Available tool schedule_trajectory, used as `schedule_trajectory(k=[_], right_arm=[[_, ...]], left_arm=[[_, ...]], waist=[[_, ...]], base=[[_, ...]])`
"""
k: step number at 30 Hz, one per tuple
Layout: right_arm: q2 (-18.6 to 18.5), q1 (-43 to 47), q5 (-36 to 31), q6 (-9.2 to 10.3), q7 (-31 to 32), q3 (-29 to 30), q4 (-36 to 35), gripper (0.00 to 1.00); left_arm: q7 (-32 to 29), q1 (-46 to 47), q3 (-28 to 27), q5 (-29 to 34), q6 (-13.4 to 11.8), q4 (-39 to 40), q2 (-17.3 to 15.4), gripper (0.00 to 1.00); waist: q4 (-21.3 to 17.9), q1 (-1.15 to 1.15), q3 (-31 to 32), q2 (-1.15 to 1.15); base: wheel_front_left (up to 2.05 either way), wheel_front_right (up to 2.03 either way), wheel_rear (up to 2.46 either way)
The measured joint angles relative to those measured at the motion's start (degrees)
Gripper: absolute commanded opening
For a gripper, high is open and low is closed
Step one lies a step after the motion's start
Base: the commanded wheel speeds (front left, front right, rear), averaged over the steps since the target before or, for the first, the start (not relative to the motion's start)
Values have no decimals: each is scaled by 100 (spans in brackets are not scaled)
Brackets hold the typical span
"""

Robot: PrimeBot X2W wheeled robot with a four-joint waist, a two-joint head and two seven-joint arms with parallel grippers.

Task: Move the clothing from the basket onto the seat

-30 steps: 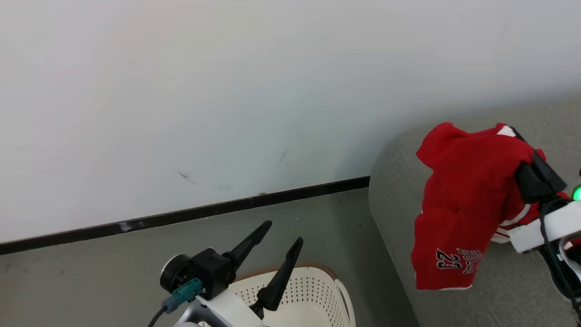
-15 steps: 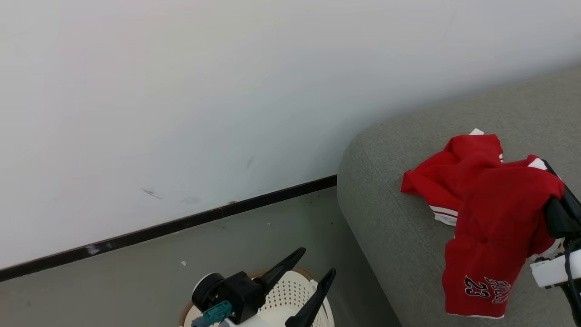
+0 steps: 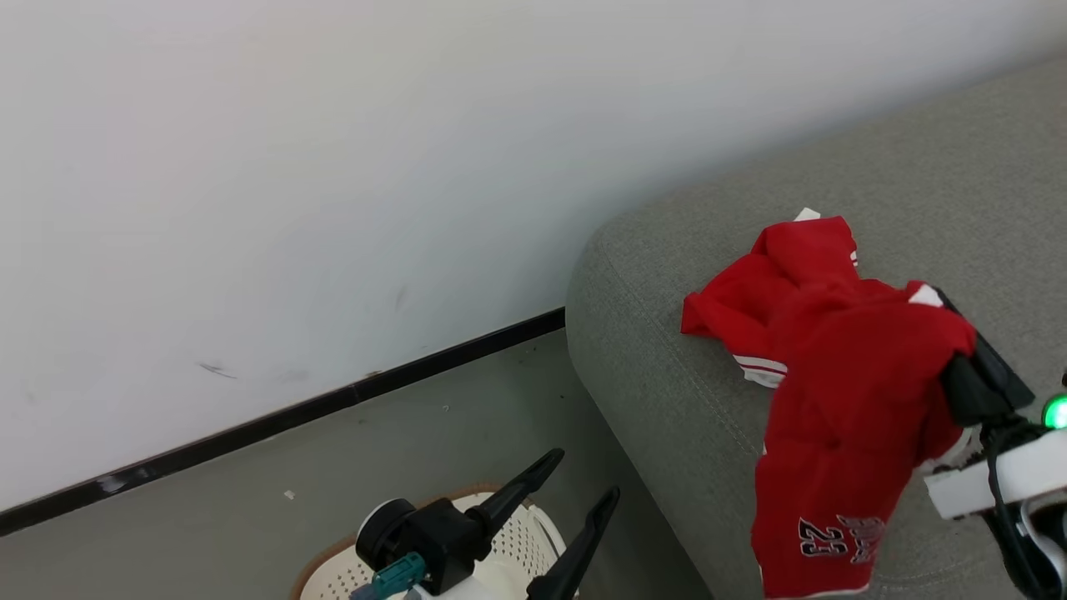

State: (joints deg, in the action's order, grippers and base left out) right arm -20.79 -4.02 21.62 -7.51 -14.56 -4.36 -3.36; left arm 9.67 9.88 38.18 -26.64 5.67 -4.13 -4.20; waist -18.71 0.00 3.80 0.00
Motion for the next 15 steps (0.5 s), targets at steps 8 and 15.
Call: schedule_trajectory(k=[8, 15], right_arm=[[-76, -1788, 60, 0, 118, -162, 197, 0], [-113, -2963, 40, 0, 350, 104, 994, 0]], left_arm=[[8, 19, -175, 110, -158, 77, -44, 100], [3, 60, -283, 208, -302, 246, -154, 100]], waist=[[-119, 0, -214, 0], [-94, 0, -478, 0]], base=[[0, 0, 0], [0, 0, 0]])
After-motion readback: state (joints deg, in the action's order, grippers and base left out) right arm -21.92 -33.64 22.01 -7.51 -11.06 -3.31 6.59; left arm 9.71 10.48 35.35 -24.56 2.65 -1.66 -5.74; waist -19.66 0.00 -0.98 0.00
